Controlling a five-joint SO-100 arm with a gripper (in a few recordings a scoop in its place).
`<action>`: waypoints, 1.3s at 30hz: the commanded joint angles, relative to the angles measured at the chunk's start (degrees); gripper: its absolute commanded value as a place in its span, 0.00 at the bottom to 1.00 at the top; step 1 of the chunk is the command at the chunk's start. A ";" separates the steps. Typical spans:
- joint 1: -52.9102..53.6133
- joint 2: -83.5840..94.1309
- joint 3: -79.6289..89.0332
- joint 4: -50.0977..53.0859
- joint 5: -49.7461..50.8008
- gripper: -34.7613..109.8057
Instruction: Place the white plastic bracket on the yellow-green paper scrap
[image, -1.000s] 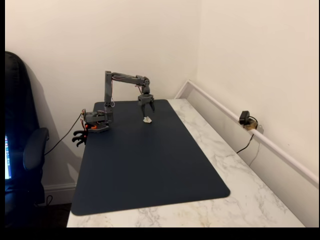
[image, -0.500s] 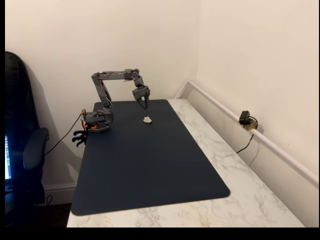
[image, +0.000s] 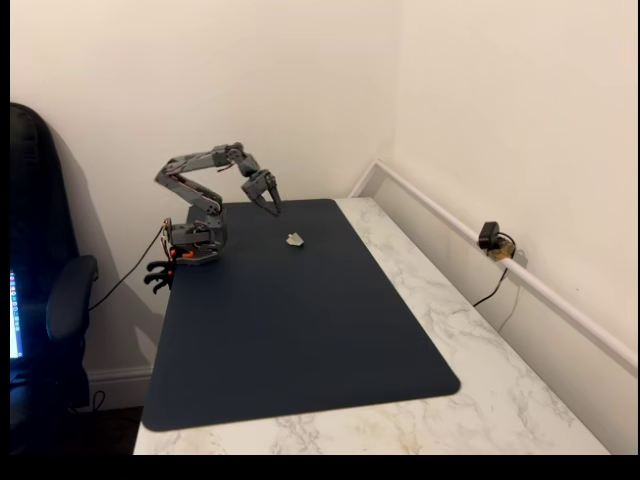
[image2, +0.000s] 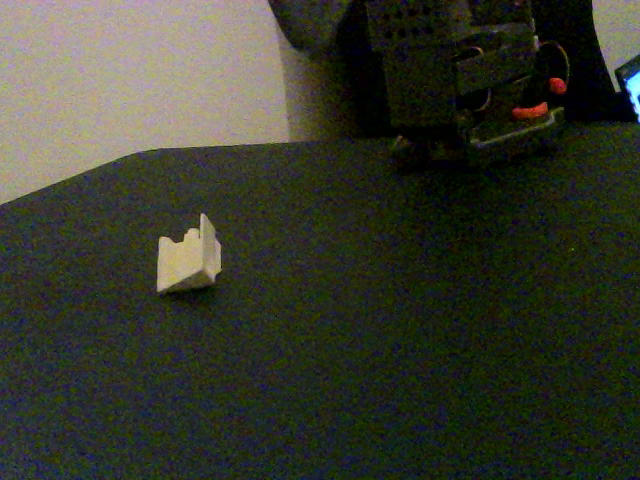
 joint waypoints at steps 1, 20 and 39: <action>0.26 7.91 5.54 -3.78 -2.20 0.24; -0.62 37.00 31.11 -9.49 -11.43 0.24; 1.85 37.00 35.60 -9.76 -24.26 0.24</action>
